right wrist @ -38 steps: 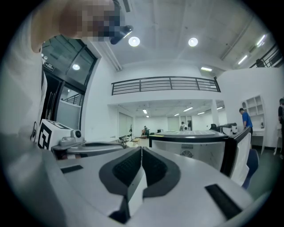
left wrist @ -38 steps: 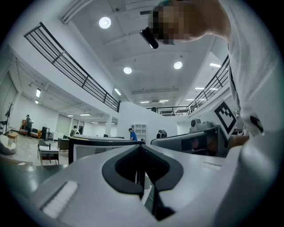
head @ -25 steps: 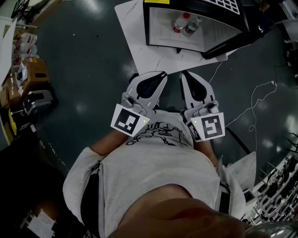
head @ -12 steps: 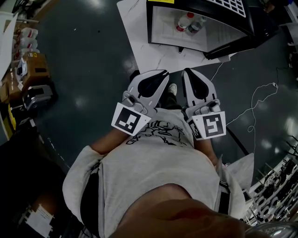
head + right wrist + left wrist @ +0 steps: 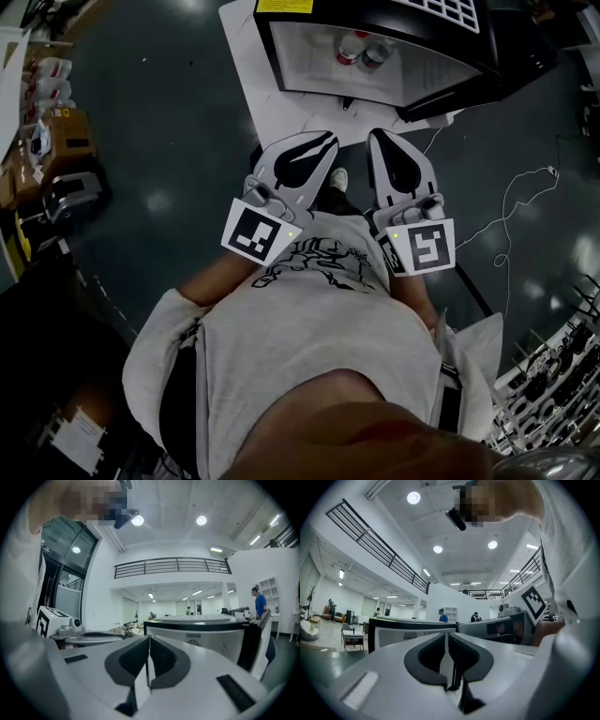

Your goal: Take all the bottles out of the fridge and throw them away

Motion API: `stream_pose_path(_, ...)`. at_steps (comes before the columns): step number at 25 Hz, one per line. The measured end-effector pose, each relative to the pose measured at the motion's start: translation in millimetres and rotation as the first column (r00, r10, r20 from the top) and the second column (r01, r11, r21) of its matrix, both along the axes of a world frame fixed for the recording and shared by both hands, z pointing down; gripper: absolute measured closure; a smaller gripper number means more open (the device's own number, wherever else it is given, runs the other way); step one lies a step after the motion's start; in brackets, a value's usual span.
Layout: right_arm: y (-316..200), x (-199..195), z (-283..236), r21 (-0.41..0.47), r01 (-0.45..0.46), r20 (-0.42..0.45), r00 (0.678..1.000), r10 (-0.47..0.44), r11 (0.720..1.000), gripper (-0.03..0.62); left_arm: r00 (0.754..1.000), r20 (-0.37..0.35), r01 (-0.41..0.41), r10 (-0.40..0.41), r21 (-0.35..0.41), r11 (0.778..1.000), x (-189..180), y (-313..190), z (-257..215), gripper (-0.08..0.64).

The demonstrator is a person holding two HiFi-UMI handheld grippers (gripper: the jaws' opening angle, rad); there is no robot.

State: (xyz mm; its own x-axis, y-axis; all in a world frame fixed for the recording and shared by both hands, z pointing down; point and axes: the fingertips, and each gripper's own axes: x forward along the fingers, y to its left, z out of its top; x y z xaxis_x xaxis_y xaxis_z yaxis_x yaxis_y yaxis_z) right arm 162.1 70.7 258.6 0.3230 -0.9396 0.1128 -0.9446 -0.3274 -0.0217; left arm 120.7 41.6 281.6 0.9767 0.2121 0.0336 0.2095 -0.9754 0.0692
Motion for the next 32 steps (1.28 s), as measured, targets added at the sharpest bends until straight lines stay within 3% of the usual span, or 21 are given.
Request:
stream_pose_path(9,14.8,61.1,3.8,0.004,0.063,-0.006,0.998,-0.063,0.998,0.582,0.998,0.017,0.067,-0.067,0.014,0.998,63.2,13.4,4.9,0.529)
stream_pose_path(17,20.7,82.4,11.6,-0.006,0.112,-0.024,0.993,-0.112,0.994,0.583,0.994,0.024,0.105,-0.106,0.014,0.994,92.4,17.3,13.3,0.497)
stream_pose_path(22,18.2,97.7,22.1,-0.008,0.104,-0.034,0.994,-0.104,0.995,0.583,0.993,0.054,0.105,-0.107,0.028,0.994,112.3,13.9,29.3,0.466)
stream_pose_path(27,8.1,105.8,36.9,-0.02,0.081,-0.056,0.995,-0.082,0.996,0.583,0.995,0.007,0.101,-0.103,0.104,0.989,129.3,-4.4,45.5,0.442)
stream_pose_path(32,-3.1,116.9,63.0,-0.032,0.06,-0.064,0.996,-0.062,0.998,0.583,0.992,0.041,0.113,-0.119,0.132,0.985,149.4,-22.4,74.1,0.408)
